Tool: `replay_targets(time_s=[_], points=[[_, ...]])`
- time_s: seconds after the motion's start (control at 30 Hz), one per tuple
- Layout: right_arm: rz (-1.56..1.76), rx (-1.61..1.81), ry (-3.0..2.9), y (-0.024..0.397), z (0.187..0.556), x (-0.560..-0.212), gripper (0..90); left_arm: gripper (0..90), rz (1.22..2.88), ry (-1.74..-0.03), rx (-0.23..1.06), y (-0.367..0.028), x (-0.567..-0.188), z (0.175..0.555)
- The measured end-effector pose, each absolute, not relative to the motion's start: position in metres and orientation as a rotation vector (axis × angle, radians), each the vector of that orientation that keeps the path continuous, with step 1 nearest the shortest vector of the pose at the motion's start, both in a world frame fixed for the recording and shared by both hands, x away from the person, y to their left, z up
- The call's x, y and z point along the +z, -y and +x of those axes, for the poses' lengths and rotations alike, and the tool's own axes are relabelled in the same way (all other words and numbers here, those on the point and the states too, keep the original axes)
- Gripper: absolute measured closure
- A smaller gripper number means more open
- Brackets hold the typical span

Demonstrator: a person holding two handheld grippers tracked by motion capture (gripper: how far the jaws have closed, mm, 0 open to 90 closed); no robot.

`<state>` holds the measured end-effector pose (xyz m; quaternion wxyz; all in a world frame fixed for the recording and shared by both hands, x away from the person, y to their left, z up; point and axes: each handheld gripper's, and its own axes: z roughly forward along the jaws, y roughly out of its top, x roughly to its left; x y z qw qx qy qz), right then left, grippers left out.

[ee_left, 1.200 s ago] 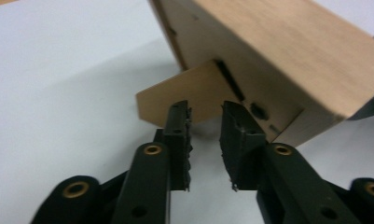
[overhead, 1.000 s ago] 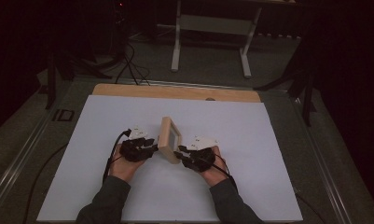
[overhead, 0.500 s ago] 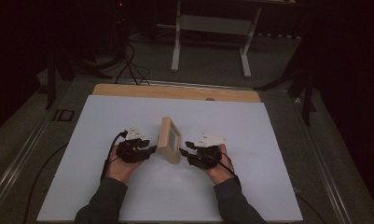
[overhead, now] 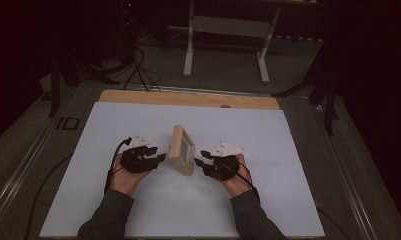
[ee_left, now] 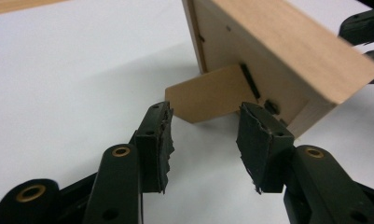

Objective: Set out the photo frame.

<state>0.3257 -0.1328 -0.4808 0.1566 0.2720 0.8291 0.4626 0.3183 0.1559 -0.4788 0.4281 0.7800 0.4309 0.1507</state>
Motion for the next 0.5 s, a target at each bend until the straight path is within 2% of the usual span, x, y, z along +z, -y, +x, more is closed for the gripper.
replay_targets(time_s=[0.5], points=[[0.784, 1.317, -2.37, 0.134, 0.326, -0.481, 58.1, 49.9, 1.908, -1.035, 0.387, -0.153, -0.458, 0.308]])
